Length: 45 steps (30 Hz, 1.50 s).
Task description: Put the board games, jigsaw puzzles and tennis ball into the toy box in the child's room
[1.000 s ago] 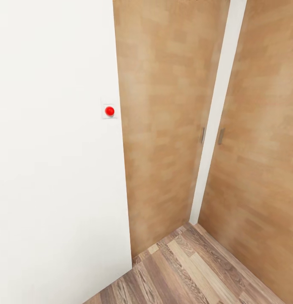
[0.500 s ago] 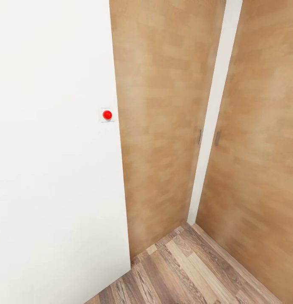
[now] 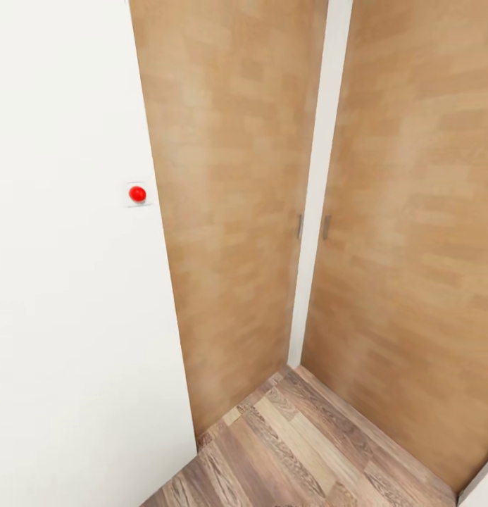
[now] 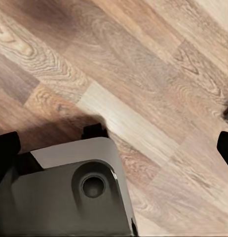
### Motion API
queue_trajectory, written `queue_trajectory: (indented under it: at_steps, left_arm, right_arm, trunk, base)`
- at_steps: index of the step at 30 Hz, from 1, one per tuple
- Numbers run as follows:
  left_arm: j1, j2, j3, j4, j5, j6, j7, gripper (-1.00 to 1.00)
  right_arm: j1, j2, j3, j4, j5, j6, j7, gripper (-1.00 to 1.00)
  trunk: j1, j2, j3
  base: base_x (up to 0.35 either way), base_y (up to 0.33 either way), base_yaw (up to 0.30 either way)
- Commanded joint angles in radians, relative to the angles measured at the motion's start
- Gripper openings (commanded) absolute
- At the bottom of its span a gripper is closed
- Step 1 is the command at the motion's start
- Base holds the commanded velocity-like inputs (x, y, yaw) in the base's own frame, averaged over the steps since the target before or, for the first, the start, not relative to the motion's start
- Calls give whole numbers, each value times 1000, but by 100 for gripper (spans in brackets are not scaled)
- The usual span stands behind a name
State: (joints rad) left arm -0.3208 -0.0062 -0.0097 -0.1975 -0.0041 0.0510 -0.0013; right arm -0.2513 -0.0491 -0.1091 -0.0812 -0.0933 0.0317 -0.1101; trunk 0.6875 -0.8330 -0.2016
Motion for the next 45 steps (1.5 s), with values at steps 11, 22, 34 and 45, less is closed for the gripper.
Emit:
queue_trajectory:
  at_steps: [11, 22, 34, 45]
  left_arm:
    - [2, -6, -4, 46, -2, -63, 1, 100]
    - [2, -8, -4, 61, -2, -69, 1, 100]
    - [2, -9, -1, 63, 3, -70, 10, 100]
    - [2, -8, -1, 63, 4, -68, 12, 100]
  right_arm:
    - [0, 1, -89, -3, -67, 32, 3, 100]
    - [1, -7, -99, 4, -72, -23, 3, 100]
    - [1, -1, -98, 5, -71, -30, 3, 100]
    - [1, 3, -98, 5, -71, -30, 2, 100]
  trunk:
    - [0, -1, -1]
    - [0, -1, -1]
    - [-27, 48, 21]
    - [-69, 125, 55]
  base:
    - [0, 0, -288]
    - [-163, 0, -288]
    - [-46, 0, -288]
    - [-1, 0, -288]
